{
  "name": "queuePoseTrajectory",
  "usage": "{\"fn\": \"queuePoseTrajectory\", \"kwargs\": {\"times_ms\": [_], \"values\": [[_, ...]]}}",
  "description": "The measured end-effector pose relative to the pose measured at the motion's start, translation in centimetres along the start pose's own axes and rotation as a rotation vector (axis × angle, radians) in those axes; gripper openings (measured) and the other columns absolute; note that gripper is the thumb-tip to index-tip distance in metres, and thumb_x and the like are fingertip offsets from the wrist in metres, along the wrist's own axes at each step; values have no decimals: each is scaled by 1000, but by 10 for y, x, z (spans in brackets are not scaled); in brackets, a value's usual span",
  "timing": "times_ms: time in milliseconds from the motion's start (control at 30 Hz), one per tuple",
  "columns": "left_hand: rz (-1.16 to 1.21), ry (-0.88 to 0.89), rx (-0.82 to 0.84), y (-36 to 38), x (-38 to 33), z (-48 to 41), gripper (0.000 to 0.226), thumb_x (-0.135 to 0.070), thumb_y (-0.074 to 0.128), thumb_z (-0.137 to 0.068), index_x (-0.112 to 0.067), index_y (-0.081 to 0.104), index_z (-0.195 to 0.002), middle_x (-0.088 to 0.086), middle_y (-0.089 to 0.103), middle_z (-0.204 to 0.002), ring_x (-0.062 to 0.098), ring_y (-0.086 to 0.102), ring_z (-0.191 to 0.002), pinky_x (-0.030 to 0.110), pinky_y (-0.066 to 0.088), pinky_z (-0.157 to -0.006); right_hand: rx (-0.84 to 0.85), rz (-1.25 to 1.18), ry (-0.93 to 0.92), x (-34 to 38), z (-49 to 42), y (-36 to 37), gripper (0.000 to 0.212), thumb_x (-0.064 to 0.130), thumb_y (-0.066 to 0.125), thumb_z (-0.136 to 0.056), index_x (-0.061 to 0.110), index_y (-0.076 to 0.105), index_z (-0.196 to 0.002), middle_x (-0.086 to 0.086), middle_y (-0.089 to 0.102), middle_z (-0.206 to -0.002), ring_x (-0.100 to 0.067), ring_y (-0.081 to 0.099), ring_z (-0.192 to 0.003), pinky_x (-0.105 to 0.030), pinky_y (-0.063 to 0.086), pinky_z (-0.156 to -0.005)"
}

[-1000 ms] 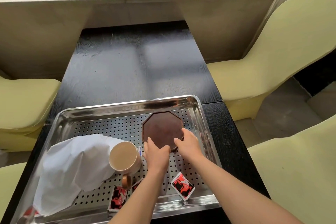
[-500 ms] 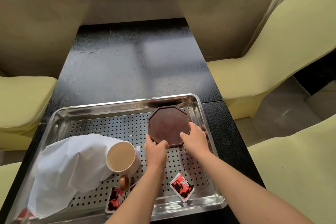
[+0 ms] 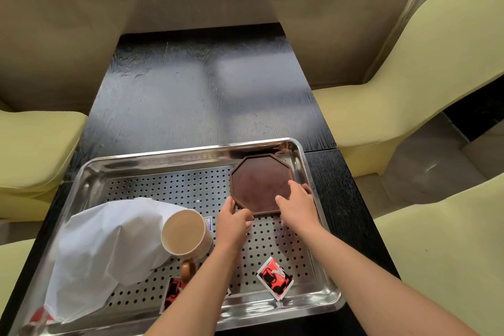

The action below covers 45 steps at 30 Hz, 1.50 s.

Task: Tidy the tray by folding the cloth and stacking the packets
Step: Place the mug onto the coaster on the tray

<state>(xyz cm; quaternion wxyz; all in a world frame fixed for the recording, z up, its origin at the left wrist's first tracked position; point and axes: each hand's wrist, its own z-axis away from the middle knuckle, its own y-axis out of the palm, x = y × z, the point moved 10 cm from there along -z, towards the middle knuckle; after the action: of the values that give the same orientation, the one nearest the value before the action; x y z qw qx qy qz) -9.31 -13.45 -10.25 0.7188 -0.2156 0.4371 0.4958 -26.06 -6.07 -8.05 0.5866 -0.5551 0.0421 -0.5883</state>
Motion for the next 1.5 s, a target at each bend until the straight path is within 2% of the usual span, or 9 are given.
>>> {"fn": "queuePoseTrajectory", "kwargs": {"times_ms": [200, 533, 867, 967, 1067, 1167, 1233, 1300, 1500], "values": [[-25, -8, 10, 1, 0, -1, 32, -7, 52, -58, -19, 59, -88, -2, 65, -86, 19, 57, -85, 38, 53, -79, 6, -30, -1, -1, 3, -2, 58, 25, 53, -99, 15, 34, -152, -9, 45, -147, -30, 42, -136, -52, 40, -112], [-8, -55, -11, 2, -3, 3, 28, -5, 51, -56, -11, 54, -83, 9, 52, -83, 25, 42, -79, 42, 40, -71, 10, -141, 15, -5, 3, -3, 58, 13, 51, -99, 16, 33, -153, -10, 41, -150, -36, 50, -131, -56, 48, -103], [-81, -72, 20, 3, 5, 5, 56, -7, 54, -62, -8, 55, -118, 9, 56, -101, 15, 44, -62, 28, 41, -52, 21, -119, 3, -7, 6, -1, 59, 11, 50, -100, 16, 30, -155, -9, 28, -162, -29, 39, -143, -52, 43, -110], [-167, -53, 32, 2, 8, 13, 60, -3, 54, -74, -25, 54, -129, 3, 56, -133, 11, 55, -80, 23, 46, -53, 23, -116, 8, -7, 11, -3, 60, 14, 55, -98, 16, 33, -154, -9, 31, -160, -27, 35, -145, -50, 40, -114], [-241, -61, 3, -3, 10, 26, 81, -3, 53, -84, -22, 24, -157, -3, 48, -145, 2, 52, -92, 17, 48, -57, 30, -103, 6, -6, 19, -5, 63, 18, 60, -95, 16, 36, -153, -9, 35, -157, -26, 40, -140, -42, 38, -110], [-366, -51, 16, -5, 11, 46, 83, -4, 53, -87, -24, 17, -158, 6, 40, -153, 14, 59, -111, 32, 56, -82, 49, -98, 7, -4, 34, -2, 60, 21, 61, -95, 19, 38, -150, -8, 42, -153, -25, 48, -132, -40, 42, -104], [-522, 6, 32, -7, 8, 62, 80, -6, 55, -88, -22, 19, -157, 7, 30, -160, 23, 43, -138, 46, 44, -108, 71, -114, -4, -1, 45, 2, 58, 21, 61, -95, 19, 40, -149, -7, 45, -151, -24, 48, -133, -40, 43, -105], [-707, 122, 66, -8, 3, 82, 77, -10, 56, -89, -20, 22, -157, 1, 28, -161, 18, 30, -146, 43, 31, -118, 86, -140, -21, 4, 59, 5, 55, 19, 60, -95, 19, 43, -147, -7, 49, -148, -22, 50, -131, -38, 45, -103], [-1252, 626, 85, -34, -7, 168, 51, -27, 57, -87, -20, 53, -137, -5, 56, -128, 11, 56, -110, 26, 52, -87, 159, -157, -76, 18, 110, 27, 39, 21, 61, -95, 19, 57, -134, 0, 64, -123, -15, 61, -108, -38, 52, -95]]}}
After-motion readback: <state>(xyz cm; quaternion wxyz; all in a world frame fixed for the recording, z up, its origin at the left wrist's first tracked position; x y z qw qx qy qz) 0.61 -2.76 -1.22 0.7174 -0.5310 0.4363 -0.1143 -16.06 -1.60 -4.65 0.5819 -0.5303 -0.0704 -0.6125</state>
